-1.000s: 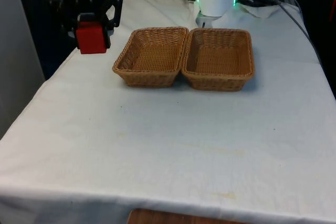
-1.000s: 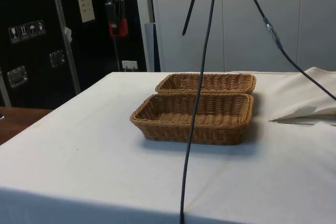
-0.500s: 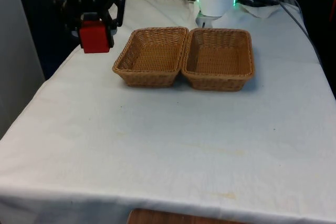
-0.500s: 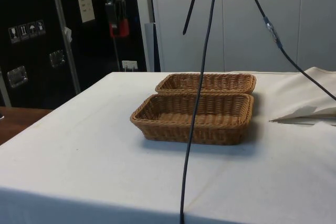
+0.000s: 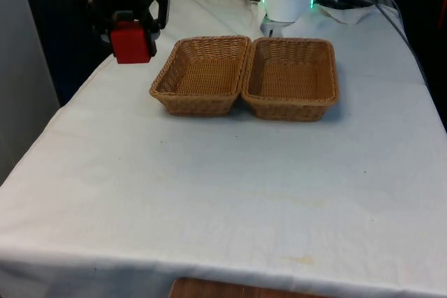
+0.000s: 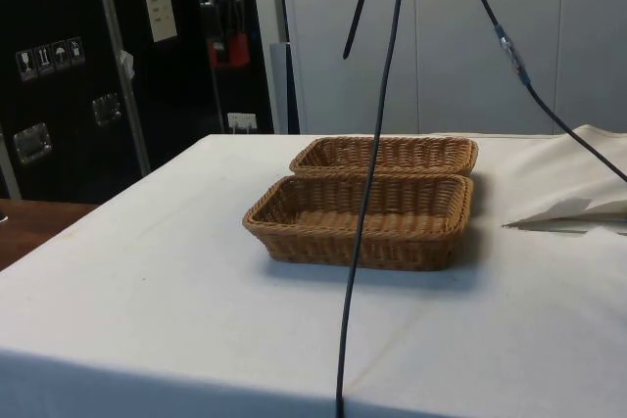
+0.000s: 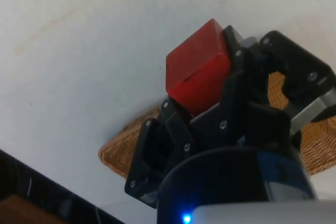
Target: Pick up the red cube and place it into the right basket.
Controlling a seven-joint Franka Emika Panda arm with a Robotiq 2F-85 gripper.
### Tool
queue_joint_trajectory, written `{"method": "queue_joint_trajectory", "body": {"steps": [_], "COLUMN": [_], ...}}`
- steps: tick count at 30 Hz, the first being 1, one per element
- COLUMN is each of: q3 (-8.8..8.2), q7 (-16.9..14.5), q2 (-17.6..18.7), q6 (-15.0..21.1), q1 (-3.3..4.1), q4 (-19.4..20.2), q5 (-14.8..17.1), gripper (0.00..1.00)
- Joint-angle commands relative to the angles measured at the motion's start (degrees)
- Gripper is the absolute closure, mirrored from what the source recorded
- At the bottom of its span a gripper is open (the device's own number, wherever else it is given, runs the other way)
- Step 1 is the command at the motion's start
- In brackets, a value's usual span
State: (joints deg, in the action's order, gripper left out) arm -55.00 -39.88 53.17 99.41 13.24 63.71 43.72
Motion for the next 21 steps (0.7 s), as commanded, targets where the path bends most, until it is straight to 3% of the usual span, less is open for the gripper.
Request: {"method": "queue_joint_trajectory", "body": {"steps": [1,2,3,4,6,10,11,12,13,18,19,20,21], "q3": [-0.40,-0.46,-0.06,-0.52,-0.63,-0.80,-0.17,-0.86,-0.97,-1.26,-0.29,-1.26,-1.32], "q7": [0.4,0.5,0.2,0.6,0.8,1.0,1.1,1.0,1.1,1.4,1.7,1.4,1.6], "q2": [-0.9,-1.1,-0.6,-1.4,-2.2,-3.1,-2.3,-3.3,-3.5,-3.6,-2.8,-3.6,-3.6], "q6": [0.1,0.0,-0.3,0.0,0.0,0.1,-0.6,0.1,0.2,1.0,-0.5,1.0,1.3], "q1": [0.80,1.03,0.34,1.32,2.18,3.32,2.29,3.61,4.07,5.21,3.84,5.21,5.50], "q4": [1.3,1.6,0.7,2.0,3.3,4.8,3.2,5.1,5.7,6.8,4.7,6.8,7.0], "q5": [-0.1,-0.2,0.0,-0.2,-0.5,-1.0,-0.6,-1.2,-1.7,-3.6,-2.8,-3.6,-4.2], "gripper": [0.98,0.98,0.98,0.98,0.98,0.98,0.98,0.98,0.98,0.98,0.98,0.98,0.98]}}
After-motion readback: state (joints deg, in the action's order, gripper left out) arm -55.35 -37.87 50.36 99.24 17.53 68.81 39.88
